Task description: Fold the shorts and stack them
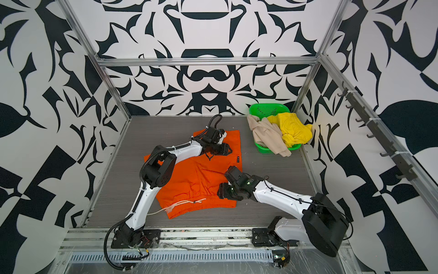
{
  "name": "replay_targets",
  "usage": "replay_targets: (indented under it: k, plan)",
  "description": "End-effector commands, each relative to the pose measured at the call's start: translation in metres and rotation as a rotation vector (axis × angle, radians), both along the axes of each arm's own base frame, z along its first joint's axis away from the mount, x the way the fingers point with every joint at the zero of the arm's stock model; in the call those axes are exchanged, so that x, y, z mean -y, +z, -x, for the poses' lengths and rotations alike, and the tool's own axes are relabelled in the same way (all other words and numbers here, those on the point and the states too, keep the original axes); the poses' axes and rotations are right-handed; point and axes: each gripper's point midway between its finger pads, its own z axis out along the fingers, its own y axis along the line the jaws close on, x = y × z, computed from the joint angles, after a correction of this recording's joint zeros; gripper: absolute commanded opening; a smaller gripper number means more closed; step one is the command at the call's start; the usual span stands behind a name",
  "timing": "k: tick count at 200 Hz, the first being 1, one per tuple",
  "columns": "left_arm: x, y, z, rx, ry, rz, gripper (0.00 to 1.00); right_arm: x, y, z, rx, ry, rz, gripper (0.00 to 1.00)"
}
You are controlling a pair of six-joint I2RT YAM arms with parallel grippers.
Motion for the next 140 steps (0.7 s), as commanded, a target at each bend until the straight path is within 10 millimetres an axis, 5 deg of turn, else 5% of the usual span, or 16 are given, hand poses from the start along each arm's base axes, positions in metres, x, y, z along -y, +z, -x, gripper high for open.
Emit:
replay_targets:
  k: [1, 53, 99, 121, 140]
  plan:
    - [-0.026, -0.024, -0.021, -0.06, 0.143, -0.052, 0.51, 0.011, -0.016, -0.002, -0.025, -0.071, 0.025, 0.68]
    - [-0.079, -0.043, -0.055, -0.068, 0.285, -0.114, 0.52, 0.054, -0.045, -0.012, -0.117, -0.073, 0.182, 0.69]
    - [-0.132, -0.041, -0.087, -0.062, 0.396, -0.115, 0.52, 0.053, -0.044, -0.068, -0.078, -0.006, 0.223, 0.69]
    - [-0.149, -0.017, -0.096, -0.029, 0.417, -0.077, 0.52, 0.047, -0.03, -0.11, -0.021, 0.014, 0.233, 0.69]
    - [-0.162, 0.026, -0.096, 0.044, 0.43, -0.046, 0.55, 0.042, 0.0, -0.139, 0.052, 0.051, 0.252, 0.69]
